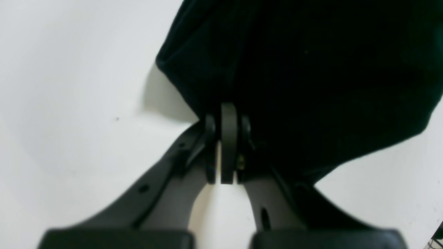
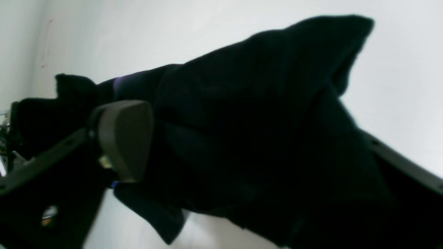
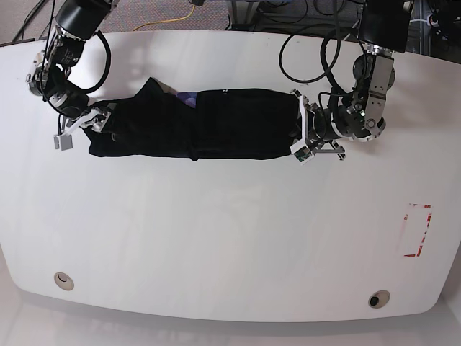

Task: Layout the t-shirt on the table in an organized manner, then fold the t-shirt properly
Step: 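Grasp the strip end with the right gripper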

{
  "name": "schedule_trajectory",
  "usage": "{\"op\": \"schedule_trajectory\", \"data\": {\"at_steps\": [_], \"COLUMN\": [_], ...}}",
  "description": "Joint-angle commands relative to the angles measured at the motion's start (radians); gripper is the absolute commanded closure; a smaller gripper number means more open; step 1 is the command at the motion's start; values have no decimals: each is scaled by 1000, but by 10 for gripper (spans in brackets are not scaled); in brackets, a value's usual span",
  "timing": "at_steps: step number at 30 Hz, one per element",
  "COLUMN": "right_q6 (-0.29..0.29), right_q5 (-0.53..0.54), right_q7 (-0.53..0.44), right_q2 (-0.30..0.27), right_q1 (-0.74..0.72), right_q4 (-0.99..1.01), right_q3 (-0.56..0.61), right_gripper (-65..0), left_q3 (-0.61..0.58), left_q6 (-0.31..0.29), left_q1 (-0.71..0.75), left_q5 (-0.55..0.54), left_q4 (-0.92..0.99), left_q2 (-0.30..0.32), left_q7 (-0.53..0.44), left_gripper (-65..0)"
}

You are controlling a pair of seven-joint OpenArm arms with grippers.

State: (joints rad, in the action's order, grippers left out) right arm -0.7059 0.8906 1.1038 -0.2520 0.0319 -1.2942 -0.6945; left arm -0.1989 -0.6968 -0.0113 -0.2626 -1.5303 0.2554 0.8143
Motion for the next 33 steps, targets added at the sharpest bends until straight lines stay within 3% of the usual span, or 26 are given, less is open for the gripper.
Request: {"op": "schedule_trajectory", "data": {"at_steps": [1,3,6,8,10,12,19,27,33], "right_q6": [8,8,8,8,8,8,22,87,116], "right_q5": [-14,-14,-14,-14,-15,-15,-11,28,100], "right_q7": [16,16,16,16,16,14,34,123,178], "right_q2": [-19,-20,-31,-36,-42,-43,-34,52,110], "right_q1": [-7,-8,-10,-10,-11,-11,47,95,98], "right_q4": [-8,-8,-12,-12,-15,-42,-298,-603,-663], "right_q3": [-4,-3,-1,0,2,2,-3,-11,0], "right_gripper": [-487,-377,-138,-14,0,-29,-2,-2,-2], "left_q3": [3,3,3,3,3,2,-1,-3,-3], "left_q6": [-1,-1,-1,-1,-1,-1,-1,-1,-1], "left_q1": [-9,-9,-9,-9,-9,-9,-9,-9,-9], "left_q5": [3,3,3,3,3,3,3,3,4], "left_q4": [-16,-16,-16,-16,-16,-14,-16,-13,-13], "left_q2": [6,6,6,6,6,6,6,6,3], "left_q7": [0,0,0,0,0,0,0,1,1], "left_gripper": [0,0,0,0,0,0,0,0,0]}}
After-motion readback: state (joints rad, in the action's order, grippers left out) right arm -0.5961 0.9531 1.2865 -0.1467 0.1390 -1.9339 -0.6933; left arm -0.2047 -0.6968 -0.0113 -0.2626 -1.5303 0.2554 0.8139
